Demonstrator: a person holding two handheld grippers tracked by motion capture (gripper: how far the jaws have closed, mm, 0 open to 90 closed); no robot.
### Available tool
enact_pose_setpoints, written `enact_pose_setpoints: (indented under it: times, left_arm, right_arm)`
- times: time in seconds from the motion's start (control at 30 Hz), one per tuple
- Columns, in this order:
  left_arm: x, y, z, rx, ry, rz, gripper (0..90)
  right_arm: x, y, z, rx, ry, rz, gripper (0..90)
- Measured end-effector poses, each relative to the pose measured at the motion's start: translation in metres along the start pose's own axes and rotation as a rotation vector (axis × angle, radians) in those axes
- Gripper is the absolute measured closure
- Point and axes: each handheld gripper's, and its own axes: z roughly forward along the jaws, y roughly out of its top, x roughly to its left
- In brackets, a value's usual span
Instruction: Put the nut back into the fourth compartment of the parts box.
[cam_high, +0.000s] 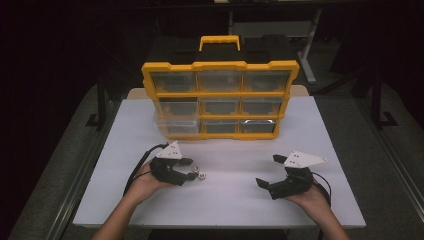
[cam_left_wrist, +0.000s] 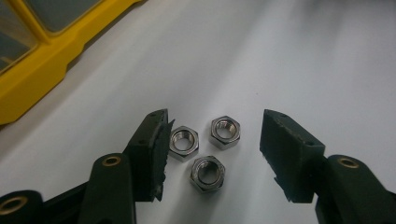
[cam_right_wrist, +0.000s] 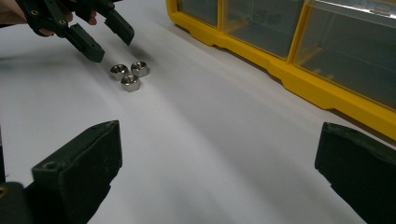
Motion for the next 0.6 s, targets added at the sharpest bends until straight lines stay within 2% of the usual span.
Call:
enact_pose_setpoints:
  times: [0.47,0.6]
  left_arm:
    - [0.0029,-0.0035,0.0057,0.075,-0.020,0.053,56.1]
    - [0.0023,-0.0048,0.0094,0.080,-0.024,0.046,59.5]
  right_arm:
    - [0.0013,0.0004,0.0013,0.003,0.001,-0.005,0.1]
    - [0.0014,0.0001,0.0016,0.006,0.003,-0.005,0.1]
